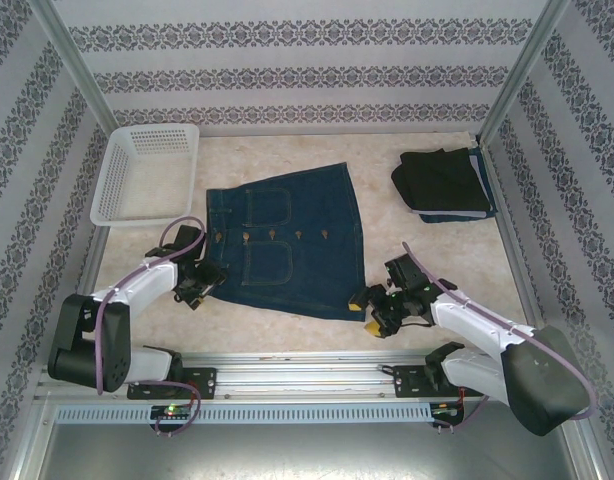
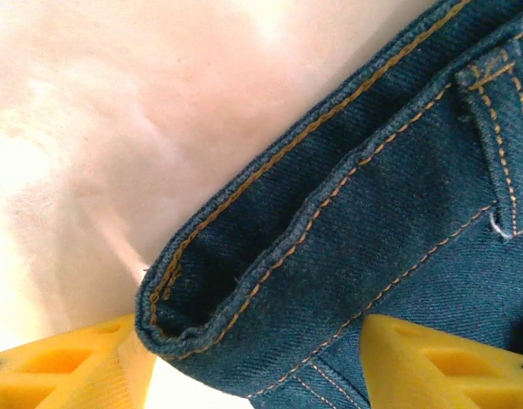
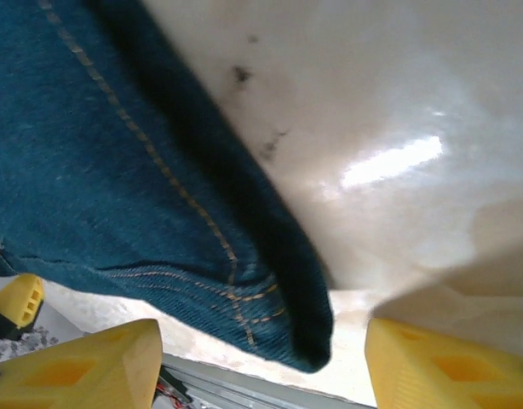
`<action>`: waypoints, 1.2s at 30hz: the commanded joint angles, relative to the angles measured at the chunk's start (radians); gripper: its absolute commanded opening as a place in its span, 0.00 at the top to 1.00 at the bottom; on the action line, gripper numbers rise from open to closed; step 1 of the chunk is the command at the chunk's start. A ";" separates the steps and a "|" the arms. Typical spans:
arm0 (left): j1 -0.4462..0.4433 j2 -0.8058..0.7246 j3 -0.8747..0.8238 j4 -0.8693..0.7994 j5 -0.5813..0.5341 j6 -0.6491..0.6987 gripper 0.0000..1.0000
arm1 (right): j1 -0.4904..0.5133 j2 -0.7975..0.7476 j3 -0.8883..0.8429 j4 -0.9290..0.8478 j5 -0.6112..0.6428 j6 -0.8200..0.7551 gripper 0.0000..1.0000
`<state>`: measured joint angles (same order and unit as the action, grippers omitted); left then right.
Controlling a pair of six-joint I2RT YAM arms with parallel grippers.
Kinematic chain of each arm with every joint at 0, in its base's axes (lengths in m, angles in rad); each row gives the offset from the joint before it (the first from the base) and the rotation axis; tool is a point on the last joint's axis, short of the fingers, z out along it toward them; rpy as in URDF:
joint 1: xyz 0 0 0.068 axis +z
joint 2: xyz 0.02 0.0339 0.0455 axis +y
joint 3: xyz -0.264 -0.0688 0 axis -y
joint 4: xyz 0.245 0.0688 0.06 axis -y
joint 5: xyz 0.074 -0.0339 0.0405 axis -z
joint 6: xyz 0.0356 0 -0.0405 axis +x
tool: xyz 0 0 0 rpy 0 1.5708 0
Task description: Fold and stack the skirts
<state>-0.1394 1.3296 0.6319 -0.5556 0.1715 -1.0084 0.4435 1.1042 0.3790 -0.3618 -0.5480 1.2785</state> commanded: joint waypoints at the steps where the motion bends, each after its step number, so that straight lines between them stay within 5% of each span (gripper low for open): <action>1: 0.012 -0.013 -0.022 0.040 -0.023 -0.019 0.37 | 0.011 0.022 -0.015 0.046 0.003 0.040 0.42; 10: 0.012 0.017 -0.041 0.072 -0.020 -0.013 0.45 | -0.008 0.108 0.023 0.163 0.015 0.009 0.58; 26: 0.012 0.026 -0.008 0.057 -0.038 0.024 0.51 | -0.008 0.059 0.014 0.184 0.024 0.013 0.64; 29: 0.012 0.026 -0.006 0.059 -0.035 0.028 0.60 | -0.009 0.059 0.017 0.154 0.043 -0.001 0.73; 36: 0.012 -0.053 0.055 -0.036 -0.054 0.055 1.00 | -0.029 -0.065 0.094 -0.081 0.112 -0.084 1.00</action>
<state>-0.1352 1.3174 0.6445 -0.5568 0.1528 -0.9775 0.4335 1.1000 0.4210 -0.3042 -0.4942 1.2499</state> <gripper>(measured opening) 0.055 0.058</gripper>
